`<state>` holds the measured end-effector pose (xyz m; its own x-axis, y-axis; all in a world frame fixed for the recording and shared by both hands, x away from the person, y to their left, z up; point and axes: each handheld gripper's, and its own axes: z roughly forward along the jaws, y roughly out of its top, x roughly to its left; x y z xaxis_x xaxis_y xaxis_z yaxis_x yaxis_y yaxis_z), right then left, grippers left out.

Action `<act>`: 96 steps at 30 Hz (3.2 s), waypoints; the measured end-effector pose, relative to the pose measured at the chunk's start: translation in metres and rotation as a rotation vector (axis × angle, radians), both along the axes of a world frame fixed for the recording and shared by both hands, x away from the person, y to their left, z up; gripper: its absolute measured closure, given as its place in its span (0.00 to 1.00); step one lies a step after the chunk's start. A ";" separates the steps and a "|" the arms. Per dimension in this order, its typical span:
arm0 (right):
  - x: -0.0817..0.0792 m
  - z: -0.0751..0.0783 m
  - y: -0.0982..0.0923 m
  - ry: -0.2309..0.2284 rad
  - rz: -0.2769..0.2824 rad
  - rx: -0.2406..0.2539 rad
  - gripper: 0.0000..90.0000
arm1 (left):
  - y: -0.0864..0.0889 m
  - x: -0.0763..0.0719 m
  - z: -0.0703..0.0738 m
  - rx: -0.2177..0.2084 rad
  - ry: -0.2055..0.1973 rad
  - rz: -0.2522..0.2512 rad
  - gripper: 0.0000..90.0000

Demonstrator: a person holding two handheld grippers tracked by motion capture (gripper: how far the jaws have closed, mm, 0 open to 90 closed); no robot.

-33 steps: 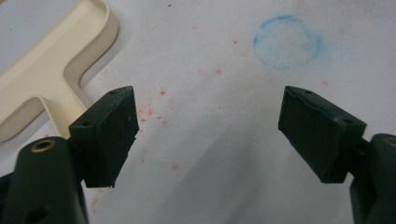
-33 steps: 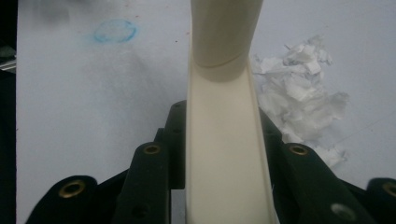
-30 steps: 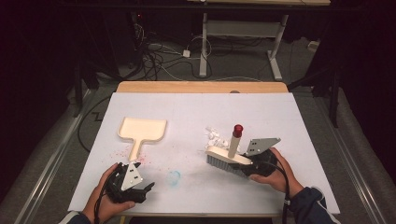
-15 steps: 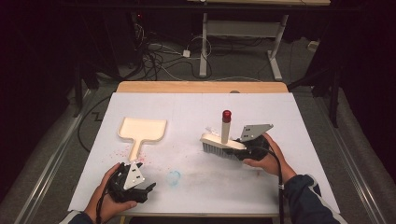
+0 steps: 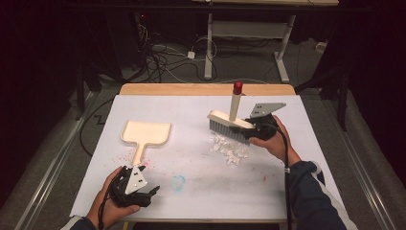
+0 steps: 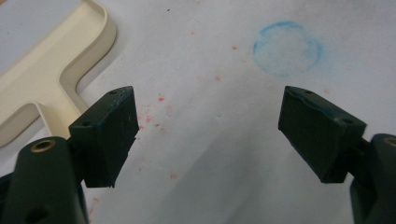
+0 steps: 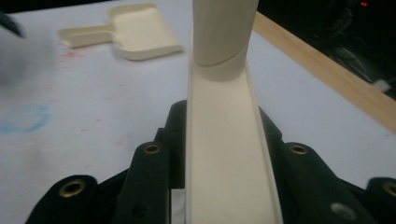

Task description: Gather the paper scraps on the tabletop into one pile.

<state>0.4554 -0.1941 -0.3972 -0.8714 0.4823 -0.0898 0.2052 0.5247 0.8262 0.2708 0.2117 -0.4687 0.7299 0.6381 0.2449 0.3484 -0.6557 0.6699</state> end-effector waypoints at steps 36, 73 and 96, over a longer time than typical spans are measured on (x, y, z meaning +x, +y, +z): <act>0.002 -0.040 -0.028 -0.003 0.192 -0.074 0.75 | -0.003 0.001 -0.003 0.014 0.014 -0.009 0.22; -0.077 -0.045 -0.026 0.034 -0.419 0.016 0.75 | -0.004 -0.001 0.004 0.007 -0.018 -0.033 0.22; -0.086 -0.053 -0.024 -0.102 -0.600 0.036 0.75 | -0.005 0.001 0.005 -0.001 -0.022 -0.036 0.22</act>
<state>0.3690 -0.2179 -0.4502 -0.4342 0.8910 -0.1328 0.3759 0.3132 0.8721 0.2713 0.2063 -0.4640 0.7469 0.6117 0.2606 0.3098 -0.6669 0.6777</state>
